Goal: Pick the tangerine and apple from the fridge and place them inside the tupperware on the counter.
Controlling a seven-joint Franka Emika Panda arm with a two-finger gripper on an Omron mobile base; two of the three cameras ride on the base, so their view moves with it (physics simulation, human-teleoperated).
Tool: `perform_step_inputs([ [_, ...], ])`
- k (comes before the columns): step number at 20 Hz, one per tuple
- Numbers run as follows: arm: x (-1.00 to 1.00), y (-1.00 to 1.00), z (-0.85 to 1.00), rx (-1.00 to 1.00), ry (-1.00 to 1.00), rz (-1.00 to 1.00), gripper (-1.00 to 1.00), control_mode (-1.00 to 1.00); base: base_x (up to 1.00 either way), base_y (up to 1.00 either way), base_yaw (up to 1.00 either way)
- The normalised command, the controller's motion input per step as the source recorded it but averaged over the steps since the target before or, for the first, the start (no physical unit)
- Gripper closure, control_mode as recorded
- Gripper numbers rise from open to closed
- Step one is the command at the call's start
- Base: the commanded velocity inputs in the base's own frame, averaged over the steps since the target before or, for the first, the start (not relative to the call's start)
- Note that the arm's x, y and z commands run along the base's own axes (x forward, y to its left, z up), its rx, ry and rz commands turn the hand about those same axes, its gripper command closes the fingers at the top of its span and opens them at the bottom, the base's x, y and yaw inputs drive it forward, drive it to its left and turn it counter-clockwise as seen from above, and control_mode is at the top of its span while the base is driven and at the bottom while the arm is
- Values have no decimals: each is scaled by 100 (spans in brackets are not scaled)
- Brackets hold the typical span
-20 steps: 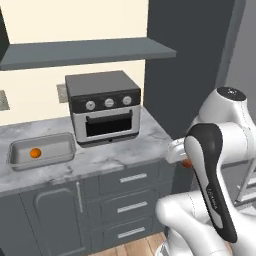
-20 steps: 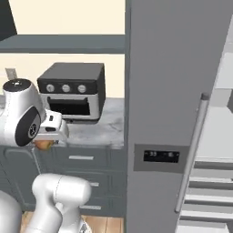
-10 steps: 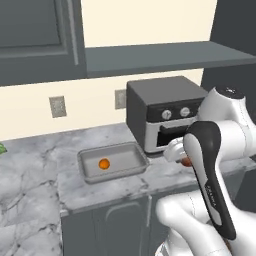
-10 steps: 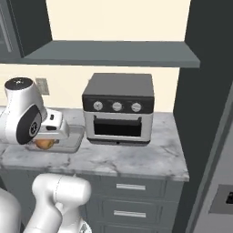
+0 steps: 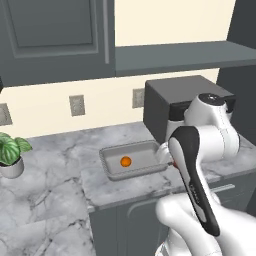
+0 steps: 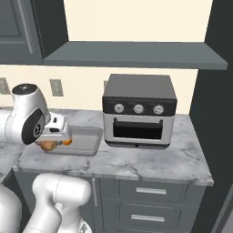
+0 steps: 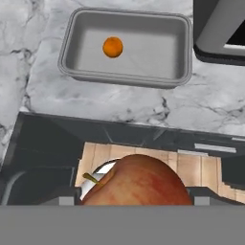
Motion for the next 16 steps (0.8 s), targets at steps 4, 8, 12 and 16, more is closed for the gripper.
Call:
perform_step_inputs([
  [4, 69, -17, -41, 0, 0, 0, 100, -100, 0, 0, 0],
  [8, 93, 0, -31, 0, -8, 0, 100, -100, 0, 0, 0],
  [12, 94, 3, -27, 0, -6, 0, 100, -100, 0, 0, 0],
  [16, 87, 23, -33, 0, 0, 0, 100, -100, 0, 0, 0],
])
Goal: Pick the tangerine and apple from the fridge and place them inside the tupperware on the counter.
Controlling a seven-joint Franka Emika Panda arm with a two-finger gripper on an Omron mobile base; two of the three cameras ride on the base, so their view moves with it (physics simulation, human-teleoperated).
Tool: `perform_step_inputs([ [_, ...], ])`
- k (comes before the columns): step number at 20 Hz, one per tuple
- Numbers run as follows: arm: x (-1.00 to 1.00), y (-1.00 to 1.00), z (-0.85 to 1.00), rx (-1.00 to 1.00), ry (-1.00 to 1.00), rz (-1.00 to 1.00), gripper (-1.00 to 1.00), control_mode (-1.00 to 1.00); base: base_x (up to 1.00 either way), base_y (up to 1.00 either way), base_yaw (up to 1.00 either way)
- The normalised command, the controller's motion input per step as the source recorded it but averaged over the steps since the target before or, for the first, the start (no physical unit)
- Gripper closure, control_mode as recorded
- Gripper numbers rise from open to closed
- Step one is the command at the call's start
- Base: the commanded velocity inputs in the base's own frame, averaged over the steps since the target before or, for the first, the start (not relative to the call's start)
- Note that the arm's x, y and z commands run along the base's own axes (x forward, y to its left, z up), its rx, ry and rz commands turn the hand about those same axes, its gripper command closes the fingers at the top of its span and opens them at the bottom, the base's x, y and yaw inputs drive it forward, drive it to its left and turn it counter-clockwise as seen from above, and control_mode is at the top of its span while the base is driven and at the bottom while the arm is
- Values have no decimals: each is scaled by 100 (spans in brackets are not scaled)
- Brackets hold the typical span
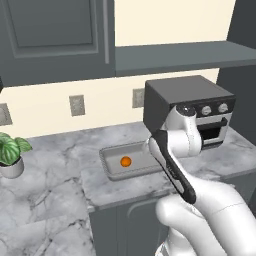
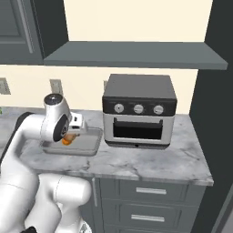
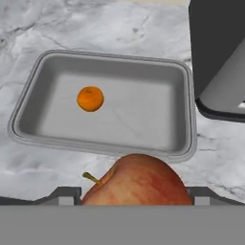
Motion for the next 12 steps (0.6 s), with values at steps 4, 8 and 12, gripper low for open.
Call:
perform_step_inputs([
  [4, 77, 30, -32, 0, 0, 0, 100, -100, 0, 0, 0],
  [8, 72, 5, -32, 0, 0, 0, 100, -100, 0, 0, 0],
  [12, 69, 0, -39, 0, 0, 0, 100, -100, 0, 0, 0],
])
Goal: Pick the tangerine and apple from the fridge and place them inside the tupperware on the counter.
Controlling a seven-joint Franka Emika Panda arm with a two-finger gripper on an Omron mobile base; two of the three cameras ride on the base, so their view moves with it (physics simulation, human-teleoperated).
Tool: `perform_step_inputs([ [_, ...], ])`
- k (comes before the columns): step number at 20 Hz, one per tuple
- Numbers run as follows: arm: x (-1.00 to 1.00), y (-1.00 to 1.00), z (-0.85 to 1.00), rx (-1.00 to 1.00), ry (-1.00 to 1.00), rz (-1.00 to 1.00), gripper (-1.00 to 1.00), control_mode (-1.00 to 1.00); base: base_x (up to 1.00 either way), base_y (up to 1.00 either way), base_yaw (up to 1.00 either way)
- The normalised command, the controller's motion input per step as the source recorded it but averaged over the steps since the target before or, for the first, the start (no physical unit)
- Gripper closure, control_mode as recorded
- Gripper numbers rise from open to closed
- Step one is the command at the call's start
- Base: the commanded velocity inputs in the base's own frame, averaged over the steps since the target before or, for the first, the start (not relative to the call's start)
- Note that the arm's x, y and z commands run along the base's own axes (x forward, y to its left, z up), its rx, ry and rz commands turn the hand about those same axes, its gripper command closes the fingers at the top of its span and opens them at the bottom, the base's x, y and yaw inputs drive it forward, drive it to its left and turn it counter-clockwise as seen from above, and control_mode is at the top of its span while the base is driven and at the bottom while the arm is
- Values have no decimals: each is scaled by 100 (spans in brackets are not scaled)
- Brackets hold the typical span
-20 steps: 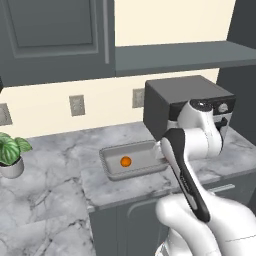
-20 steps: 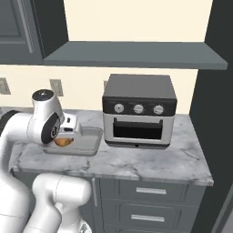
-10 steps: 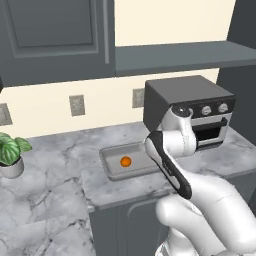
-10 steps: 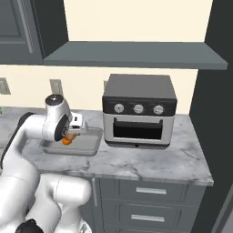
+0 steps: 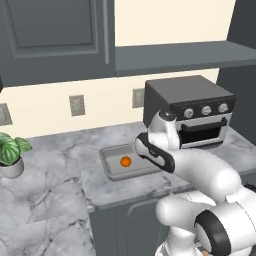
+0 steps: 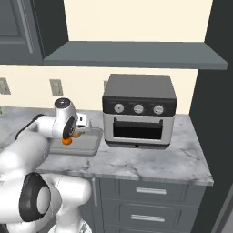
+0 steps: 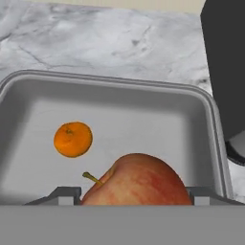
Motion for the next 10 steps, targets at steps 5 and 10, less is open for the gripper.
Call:
perform_step_inputs([
  [5, 56, 7, -41, 0, 0, 0, 100, -100, 0, 0, 0],
  [10, 34, 14, -43, -1, 0, 0, 100, -100, 0, 0, 0],
])
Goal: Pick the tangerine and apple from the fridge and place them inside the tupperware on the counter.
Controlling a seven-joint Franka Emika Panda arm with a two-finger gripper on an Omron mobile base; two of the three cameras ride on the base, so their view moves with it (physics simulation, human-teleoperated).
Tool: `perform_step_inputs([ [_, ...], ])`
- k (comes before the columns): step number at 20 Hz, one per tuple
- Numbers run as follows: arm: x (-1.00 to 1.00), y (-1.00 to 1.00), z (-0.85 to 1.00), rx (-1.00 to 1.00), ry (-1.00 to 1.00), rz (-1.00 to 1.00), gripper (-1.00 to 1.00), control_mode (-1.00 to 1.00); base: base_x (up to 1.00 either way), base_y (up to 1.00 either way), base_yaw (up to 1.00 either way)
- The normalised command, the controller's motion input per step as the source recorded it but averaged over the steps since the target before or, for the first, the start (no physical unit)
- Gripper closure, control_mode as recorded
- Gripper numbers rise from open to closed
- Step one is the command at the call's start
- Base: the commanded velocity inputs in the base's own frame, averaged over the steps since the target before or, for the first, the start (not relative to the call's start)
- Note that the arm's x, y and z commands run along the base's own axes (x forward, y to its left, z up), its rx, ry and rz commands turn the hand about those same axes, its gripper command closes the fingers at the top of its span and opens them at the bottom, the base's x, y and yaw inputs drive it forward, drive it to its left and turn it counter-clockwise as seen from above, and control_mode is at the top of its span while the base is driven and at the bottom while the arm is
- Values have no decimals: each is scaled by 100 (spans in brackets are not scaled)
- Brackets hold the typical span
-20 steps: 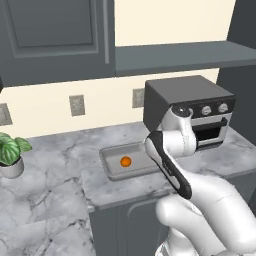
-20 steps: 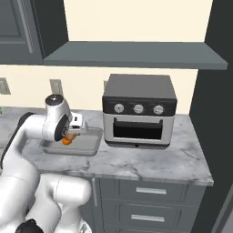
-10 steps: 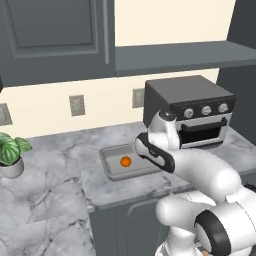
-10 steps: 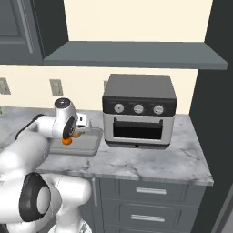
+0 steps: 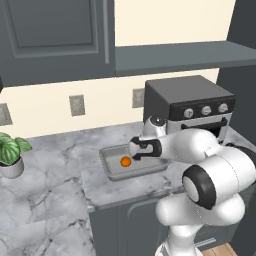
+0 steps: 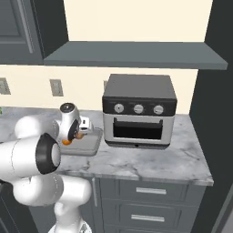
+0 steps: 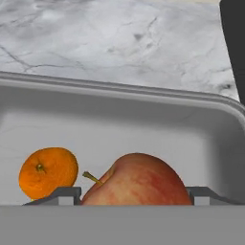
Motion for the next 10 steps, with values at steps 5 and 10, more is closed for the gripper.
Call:
perform_step_inputs([
  [5, 34, 2, -46, -2, 0, 0, 100, -100, 0, 0, 0],
  [10, 34, 0, -23, -1, 0, 0, -100, -100, 0, 0, 0],
])
